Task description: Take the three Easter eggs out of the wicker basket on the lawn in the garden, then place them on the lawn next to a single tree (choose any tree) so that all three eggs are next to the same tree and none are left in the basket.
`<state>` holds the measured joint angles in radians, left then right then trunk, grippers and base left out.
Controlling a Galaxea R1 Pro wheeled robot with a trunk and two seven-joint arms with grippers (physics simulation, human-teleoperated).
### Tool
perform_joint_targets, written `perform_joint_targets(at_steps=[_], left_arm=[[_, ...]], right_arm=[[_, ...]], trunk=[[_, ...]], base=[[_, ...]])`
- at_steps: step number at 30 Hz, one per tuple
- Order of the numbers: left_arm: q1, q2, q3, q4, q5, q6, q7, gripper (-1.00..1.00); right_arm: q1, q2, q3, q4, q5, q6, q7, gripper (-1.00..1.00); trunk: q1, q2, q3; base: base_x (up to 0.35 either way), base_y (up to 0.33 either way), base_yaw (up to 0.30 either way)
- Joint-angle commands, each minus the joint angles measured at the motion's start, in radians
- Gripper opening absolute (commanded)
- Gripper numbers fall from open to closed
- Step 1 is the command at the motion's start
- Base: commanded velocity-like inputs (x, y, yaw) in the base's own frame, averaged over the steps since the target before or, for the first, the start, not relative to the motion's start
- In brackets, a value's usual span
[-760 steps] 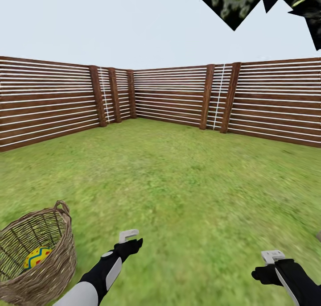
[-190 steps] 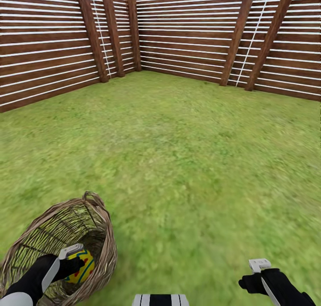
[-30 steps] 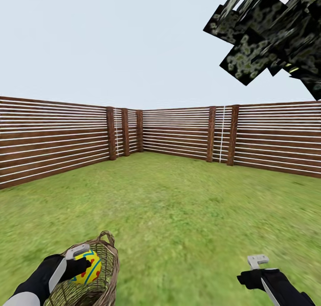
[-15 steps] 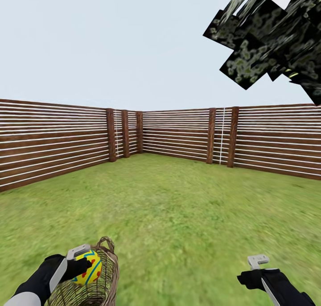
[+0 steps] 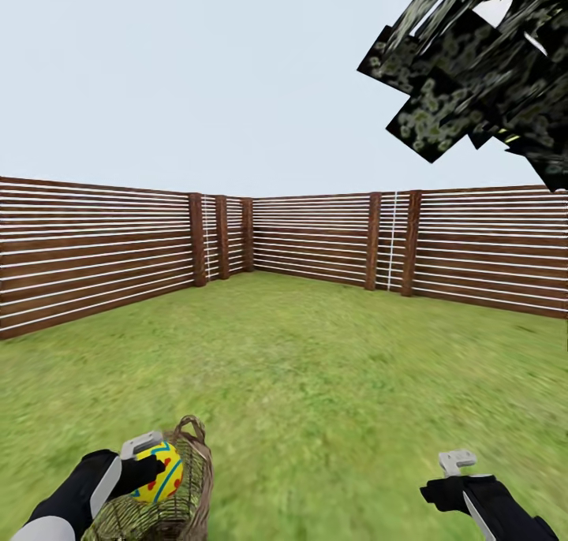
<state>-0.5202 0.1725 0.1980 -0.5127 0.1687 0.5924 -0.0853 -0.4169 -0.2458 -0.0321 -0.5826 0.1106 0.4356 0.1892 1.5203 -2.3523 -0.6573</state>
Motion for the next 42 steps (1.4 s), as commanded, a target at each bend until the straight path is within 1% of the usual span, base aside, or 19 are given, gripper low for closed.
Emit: perform_joint_targets(at_steps=[1, 5, 8, 15, 19, 42], left_arm=[[-0.001, -0.001, 0.004, -0.001, 0.002, 0.007, -0.003, -1.00], [-0.001, -0.001, 0.004, -0.001, 0.002, 0.009, -0.003, -1.00], [-0.001, -0.001, 0.004, -0.001, 0.002, 0.005, -0.004, -1.00], [-0.001, -0.001, 0.004, -0.001, 0.003, 0.004, -0.004, -1.00], [-0.001, -0.001, 0.004, -0.001, 0.003, 0.006, -0.004, -1.00], [-0.001, -0.001, 0.004, -0.001, 0.002, 0.009, -0.002, -1.00]], right_arm=[[0.000, 0.000, -0.003, -0.002, 0.011, 0.005, 0.007, 1.00], [0.000, 0.000, -0.003, -0.002, 0.011, 0.005, 0.007, 1.00], [0.000, 0.000, -0.004, -0.002, 0.011, 0.004, 0.008, 1.00], [0.000, 0.000, -0.003, -0.002, 0.011, 0.005, 0.010, 1.00], [0.000, 0.001, -0.003, -0.002, 0.011, 0.005, 0.008, 1.00], [0.000, 0.001, -0.003, -0.002, 0.011, 0.005, 0.008, 1.00]], trunk=[[-0.001, -0.001, -0.001], [-0.001, -0.001, -0.001], [-0.001, -0.001, -0.001], [-0.001, -0.001, -0.001], [-0.016, 0.027, 0.011], [-0.104, 0.188, 0.083]], base=[[-0.337, 0.000, 0.000], [-0.339, 0.000, 0.000], [-0.110, 0.000, -0.009], [-0.006, 0.000, -0.260], [0.000, 0.000, -0.120], [0.000, 0.000, -0.001]])
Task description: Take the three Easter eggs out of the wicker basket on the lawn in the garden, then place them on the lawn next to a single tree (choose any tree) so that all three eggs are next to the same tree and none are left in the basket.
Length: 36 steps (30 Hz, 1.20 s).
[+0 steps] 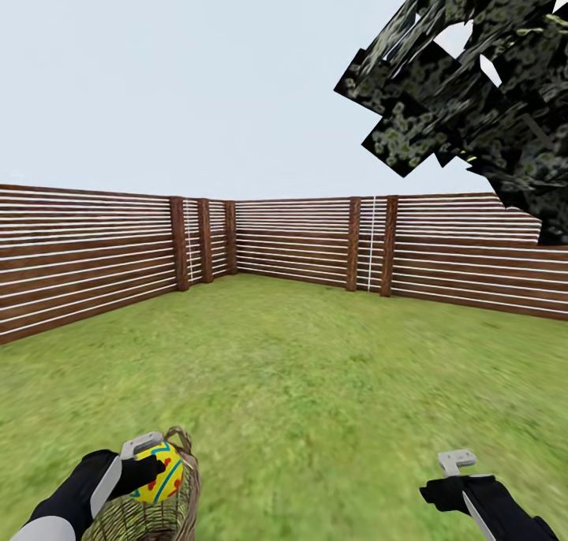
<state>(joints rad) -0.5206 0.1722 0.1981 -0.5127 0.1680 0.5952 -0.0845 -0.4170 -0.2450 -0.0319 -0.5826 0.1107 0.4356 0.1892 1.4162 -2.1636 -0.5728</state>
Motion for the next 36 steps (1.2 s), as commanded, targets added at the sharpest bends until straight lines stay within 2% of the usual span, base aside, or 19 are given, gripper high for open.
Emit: perform_joint_targets(at_steps=[1, 6, 10, 20, 24, 36], left_arm=[[-0.001, 0.000, 0.004, -0.001, 0.002, 0.006, -0.003, -1.00], [0.000, 0.000, 0.004, -0.001, 0.001, 0.006, -0.003, -1.00], [0.000, -0.002, 0.004, -0.001, 0.002, 0.001, -0.002, -1.00], [-0.001, -0.005, 0.004, -0.001, 0.002, 0.001, -0.002, -1.00], [0.000, -0.005, 0.004, -0.001, 0.003, 0.001, -0.004, -1.00], [0.000, -0.011, 0.004, -0.001, 0.003, 0.005, -0.003, -1.00]], right_arm=[[0.000, 0.000, -0.003, -0.002, 0.011, 0.005, 0.008, 1.00], [0.000, 0.000, -0.003, -0.002, 0.011, 0.005, 0.007, 1.00], [0.000, 0.000, -0.003, -0.002, 0.011, 0.005, 0.007, 1.00], [0.000, 0.001, -0.003, -0.002, 0.011, 0.005, 0.007, 1.00], [0.000, 0.000, -0.003, -0.002, 0.011, 0.005, 0.008, 1.00], [0.000, 0.000, -0.003, -0.002, 0.011, 0.005, 0.008, 1.00]], trunk=[[-0.004, 0.007, 0.002], [-0.023, 0.042, 0.018], [-0.023, 0.042, 0.018], [-0.023, 0.042, 0.018], [-0.023, 0.042, 0.018], [-0.069, 0.126, 0.055]], base=[[0.000, 0.000, 0.000], [0.000, 0.000, 0.000], [-0.027, 0.000, 0.000], [-0.312, 0.000, 0.000], [-0.078, 0.000, 0.000], [-0.002, 0.000, 0.000]])
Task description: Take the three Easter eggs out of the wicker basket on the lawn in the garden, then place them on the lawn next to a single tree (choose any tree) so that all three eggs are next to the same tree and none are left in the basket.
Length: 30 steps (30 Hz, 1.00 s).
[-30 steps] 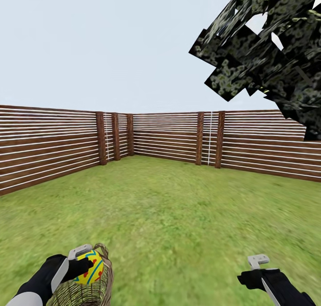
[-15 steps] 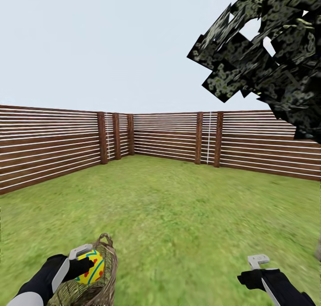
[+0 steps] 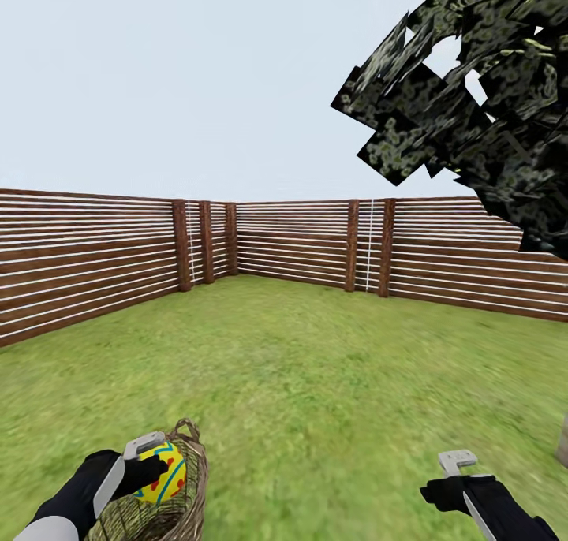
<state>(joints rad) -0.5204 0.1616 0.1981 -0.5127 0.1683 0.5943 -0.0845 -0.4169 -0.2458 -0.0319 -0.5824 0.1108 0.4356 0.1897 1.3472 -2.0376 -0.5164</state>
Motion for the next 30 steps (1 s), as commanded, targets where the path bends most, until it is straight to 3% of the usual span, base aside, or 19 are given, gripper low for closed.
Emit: perform_joint_targets(at_steps=[1, 15, 30], left_arm=[[-0.001, 0.000, 0.004, -0.001, 0.002, 0.006, -0.003, -1.00], [-0.001, -0.002, 0.004, -0.001, 0.000, 0.003, -0.003, -1.00], [0.000, -0.004, 0.004, -0.001, 0.002, 0.001, -0.003, -1.00]], right_arm=[[0.000, 0.000, -0.003, -0.002, 0.010, 0.005, 0.007, 1.00], [0.000, 0.000, -0.003, -0.002, 0.011, 0.005, 0.008, 1.00], [0.000, 0.000, -0.003, -0.002, 0.011, 0.006, 0.008, 1.00]], trunk=[[-0.004, 0.007, 0.002], [-0.058, 0.105, 0.046], [-0.058, 0.105, 0.046]], base=[[0.000, 0.000, 0.000], [0.000, 0.000, 0.000], [0.000, 0.000, -0.239]])
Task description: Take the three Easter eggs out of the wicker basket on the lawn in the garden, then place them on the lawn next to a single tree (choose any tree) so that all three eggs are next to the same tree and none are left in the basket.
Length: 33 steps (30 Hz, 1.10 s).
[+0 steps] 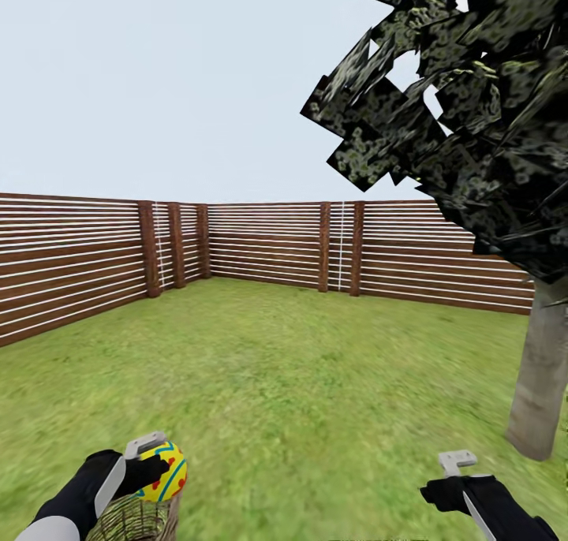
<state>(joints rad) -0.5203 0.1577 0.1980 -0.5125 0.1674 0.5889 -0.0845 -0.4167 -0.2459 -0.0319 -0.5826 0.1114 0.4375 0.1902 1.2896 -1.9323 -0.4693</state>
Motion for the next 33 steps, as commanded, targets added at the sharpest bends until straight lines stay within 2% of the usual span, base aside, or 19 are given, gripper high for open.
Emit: perform_joint_targets(at_steps=[1, 5, 21, 25, 33], left_arm=[[-0.001, -0.001, 0.004, -0.001, 0.003, 0.006, -0.003, -1.00], [-0.001, -0.001, 0.004, -0.001, 0.003, 0.006, -0.003, -1.00], [-0.001, -0.004, 0.004, -0.001, 0.003, 0.006, -0.002, -1.00], [0.000, -0.018, 0.004, 0.000, 0.002, 0.006, 0.000, -1.00], [-0.001, -0.039, 0.003, 0.027, 0.000, 0.005, 0.000, -1.00]], right_arm=[[-0.001, 0.000, -0.003, -0.002, 0.011, 0.003, 0.008, 1.00], [-0.001, 0.000, -0.003, -0.002, 0.011, 0.005, 0.008, 1.00], [-0.001, -0.014, -0.009, -0.003, 0.007, 0.006, 0.011, 1.00], [-0.001, -0.018, -0.013, -0.004, 0.007, 0.006, 0.011, 1.00], [-0.001, -0.065, -0.018, -0.009, -0.005, 0.007, 0.015, 1.00]], trunk=[[0.000, -0.001, -0.001], [0.000, -0.001, -0.001], [0.000, -0.001, 0.007], [0.000, -0.001, 0.010], [0.000, -0.001, 0.016]], base=[[0.000, 0.000, -0.049], [0.000, 0.000, -0.158], [0.000, 0.000, -0.298], [0.000, 0.000, -0.300], [0.000, 0.000, -0.299]])
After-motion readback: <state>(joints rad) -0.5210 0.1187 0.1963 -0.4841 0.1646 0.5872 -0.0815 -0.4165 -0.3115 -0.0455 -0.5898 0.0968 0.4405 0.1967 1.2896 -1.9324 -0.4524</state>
